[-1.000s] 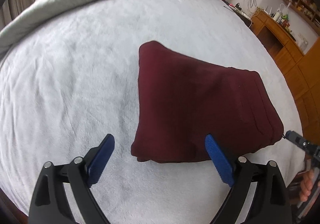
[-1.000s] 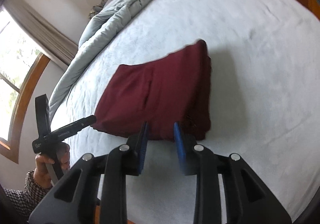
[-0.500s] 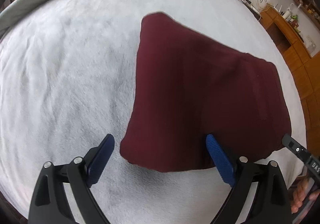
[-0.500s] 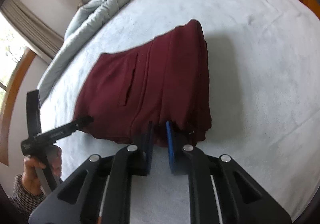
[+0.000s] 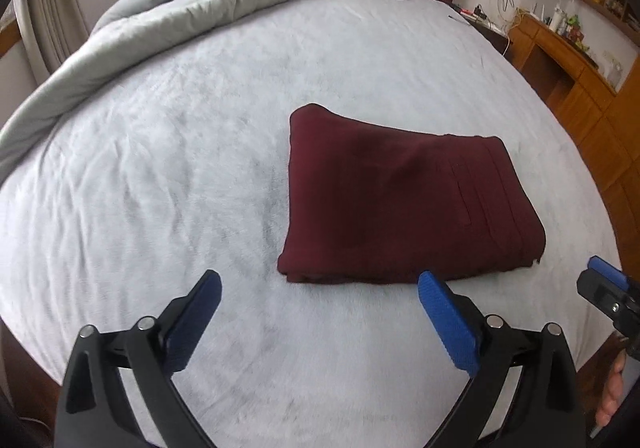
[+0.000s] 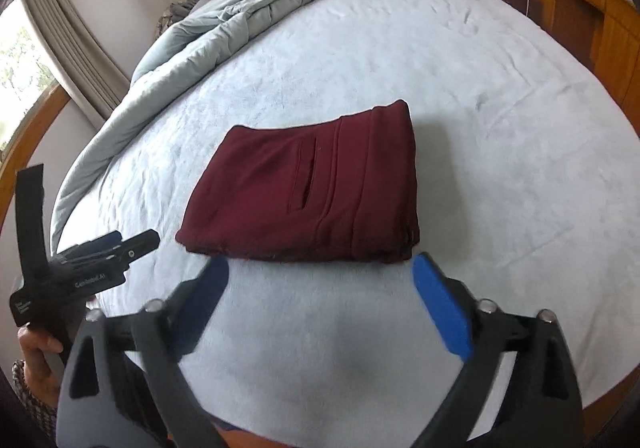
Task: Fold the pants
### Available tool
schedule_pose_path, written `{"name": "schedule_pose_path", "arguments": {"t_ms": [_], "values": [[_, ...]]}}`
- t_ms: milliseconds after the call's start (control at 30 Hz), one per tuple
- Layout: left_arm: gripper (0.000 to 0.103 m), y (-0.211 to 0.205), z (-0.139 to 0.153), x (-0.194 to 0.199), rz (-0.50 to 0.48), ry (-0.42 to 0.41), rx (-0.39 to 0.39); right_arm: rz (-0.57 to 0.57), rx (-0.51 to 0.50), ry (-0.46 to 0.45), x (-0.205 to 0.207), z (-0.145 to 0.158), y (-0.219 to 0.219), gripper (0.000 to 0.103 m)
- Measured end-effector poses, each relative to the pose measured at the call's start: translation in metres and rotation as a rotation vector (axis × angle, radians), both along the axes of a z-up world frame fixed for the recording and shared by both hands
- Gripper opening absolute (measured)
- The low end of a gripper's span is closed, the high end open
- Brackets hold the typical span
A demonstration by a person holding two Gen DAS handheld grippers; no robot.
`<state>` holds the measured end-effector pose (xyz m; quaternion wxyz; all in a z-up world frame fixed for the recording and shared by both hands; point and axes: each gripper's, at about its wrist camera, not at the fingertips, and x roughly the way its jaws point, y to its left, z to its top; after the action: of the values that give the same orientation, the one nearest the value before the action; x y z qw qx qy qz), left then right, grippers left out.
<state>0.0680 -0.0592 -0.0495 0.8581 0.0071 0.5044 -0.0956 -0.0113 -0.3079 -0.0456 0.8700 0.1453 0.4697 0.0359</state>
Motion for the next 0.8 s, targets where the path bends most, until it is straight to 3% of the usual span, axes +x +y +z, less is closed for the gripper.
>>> {"name": "schedule_pose_path", "arguments": {"t_ms": [100, 367, 800], "values": [[0.099, -0.001, 0.010, -0.010, -0.003, -0.022, 0.026, -0.003, -0.011, 0.006, -0.007, 0.007, 0.004, 0.099], [0.099, -0.005, 0.028, -0.032, -0.048, -0.056, 0.038, -0.062, -0.105, 0.001, -0.021, 0.019, 0.012, 0.100], [0.099, 0.000, 0.049, -0.056, -0.065, -0.084, 0.031, -0.090, -0.084, 0.035, -0.034, 0.026, 0.024, 0.100]]}}
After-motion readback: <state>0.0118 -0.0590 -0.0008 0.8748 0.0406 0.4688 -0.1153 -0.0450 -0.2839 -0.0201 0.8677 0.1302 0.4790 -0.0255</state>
